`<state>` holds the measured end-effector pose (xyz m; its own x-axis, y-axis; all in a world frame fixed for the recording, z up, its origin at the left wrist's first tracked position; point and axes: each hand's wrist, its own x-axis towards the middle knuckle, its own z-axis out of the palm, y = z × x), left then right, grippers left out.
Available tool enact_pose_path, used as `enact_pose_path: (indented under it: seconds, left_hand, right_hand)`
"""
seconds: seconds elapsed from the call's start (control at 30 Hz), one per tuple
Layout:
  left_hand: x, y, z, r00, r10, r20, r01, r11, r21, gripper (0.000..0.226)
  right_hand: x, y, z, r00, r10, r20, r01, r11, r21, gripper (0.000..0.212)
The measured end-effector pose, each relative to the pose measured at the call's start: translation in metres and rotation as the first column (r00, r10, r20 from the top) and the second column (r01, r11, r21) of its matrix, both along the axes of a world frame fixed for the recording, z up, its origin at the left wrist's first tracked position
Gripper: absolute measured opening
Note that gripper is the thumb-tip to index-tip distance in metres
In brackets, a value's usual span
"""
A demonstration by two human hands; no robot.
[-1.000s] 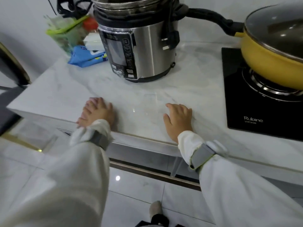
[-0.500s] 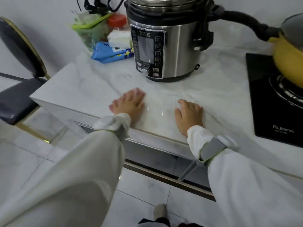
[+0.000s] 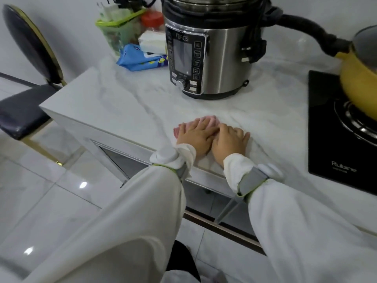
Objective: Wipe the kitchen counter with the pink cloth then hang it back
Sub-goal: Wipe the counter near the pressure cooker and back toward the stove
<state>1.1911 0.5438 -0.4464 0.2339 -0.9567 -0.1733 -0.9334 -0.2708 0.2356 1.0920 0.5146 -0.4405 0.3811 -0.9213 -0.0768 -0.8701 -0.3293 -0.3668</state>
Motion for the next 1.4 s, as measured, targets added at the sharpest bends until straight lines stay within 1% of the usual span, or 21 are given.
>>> enact_pose_path:
  seconds: [0.07,0.13,0.23,0.27,0.33,0.4,0.47,0.53,0.6,0.7,0.8,0.9,1.03,1.17,1.27,1.4]
  left_hand:
    - [0.022,0.000,-0.004,0.999,0.041,0.008,-0.040,0.999,-0.027,0.046]
    - [0.055,-0.002,-0.008,0.989,0.149,0.020,-0.148,0.987,-0.056,0.046]
    - [0.110,-0.009,-0.010,0.957,0.288,0.032,-0.285,0.956,-0.071,0.047]
    - [0.129,-0.013,-0.010,0.952,0.304,0.041,-0.301,0.951,-0.070,0.046]
    - [0.157,-0.029,-0.007,0.956,0.288,0.052,-0.284,0.956,-0.068,0.046]
    - [0.172,-0.045,-0.004,0.973,0.224,0.045,-0.222,0.974,-0.052,0.047]
    - [0.191,-0.062,-0.002,0.992,0.123,0.038,-0.122,0.992,-0.021,0.048]
    - [0.209,-0.077,-0.003,0.999,0.034,0.025,-0.034,0.999,0.010,0.050]
    - [0.226,-0.093,-0.004,0.999,-0.033,0.038,0.033,0.999,0.006,0.049]
    - [0.239,-0.114,-0.004,0.997,-0.060,0.054,0.060,0.998,0.005,0.048]
    - [0.254,-0.138,-0.006,0.997,-0.068,0.043,0.067,0.997,0.031,0.049]
    - [0.265,-0.156,-0.004,0.999,-0.032,0.026,0.031,0.999,0.037,0.050]
    - [0.265,-0.156,0.000,0.999,0.044,0.010,-0.044,0.999,0.030,0.053]
    - [0.273,-0.126,-0.003,0.987,0.161,-0.018,-0.161,0.987,0.011,0.052]
    - [0.308,-0.098,-0.005,0.966,0.257,-0.016,-0.257,0.966,0.009,0.052]
    - [0.359,-0.076,-0.013,0.931,0.364,0.010,-0.364,0.931,-0.006,0.052]
  right_hand:
    - [0.003,-0.004,0.002,0.999,0.041,-0.028,-0.042,0.999,-0.021,0.037]
    - [0.013,-0.007,0.006,0.996,0.092,-0.020,-0.093,0.995,-0.030,0.039]
    - [0.040,-0.009,0.005,0.957,0.283,-0.055,-0.286,0.957,-0.055,0.039]
    - [0.054,-0.009,0.004,0.940,0.337,-0.060,-0.341,0.938,-0.060,0.039]
    - [0.082,-0.011,0.003,0.926,0.375,-0.031,-0.377,0.923,-0.074,0.038]
    - [0.110,-0.015,0.003,0.934,0.357,-0.008,-0.357,0.930,-0.088,0.037]
    - [0.142,-0.019,0.002,0.949,0.316,0.002,-0.315,0.945,-0.090,0.036]
    - [0.166,-0.022,0.002,0.960,0.282,0.005,-0.281,0.958,-0.063,0.035]
    - [0.188,-0.026,0.003,0.968,0.249,-0.002,-0.249,0.967,-0.054,0.033]
    - [0.202,-0.030,0.002,0.977,0.211,-0.022,-0.211,0.977,-0.034,0.032]
    - [0.217,-0.037,0.006,0.994,0.111,-0.025,-0.111,0.993,-0.038,0.028]
    - [0.227,-0.040,0.008,0.997,0.050,-0.064,-0.053,0.998,-0.042,0.028]
    - [0.236,-0.040,0.007,0.996,0.033,-0.086,-0.038,0.998,-0.058,0.028]
    - [0.260,-0.042,0.006,0.990,0.116,-0.085,-0.119,0.993,-0.025,0.025]
    - [0.292,-0.039,0.011,0.985,0.170,-0.022,-0.170,0.985,-0.007,0.027]
    - [0.316,-0.037,0.013,0.968,0.250,0.009,-0.249,0.968,-0.041,0.032]
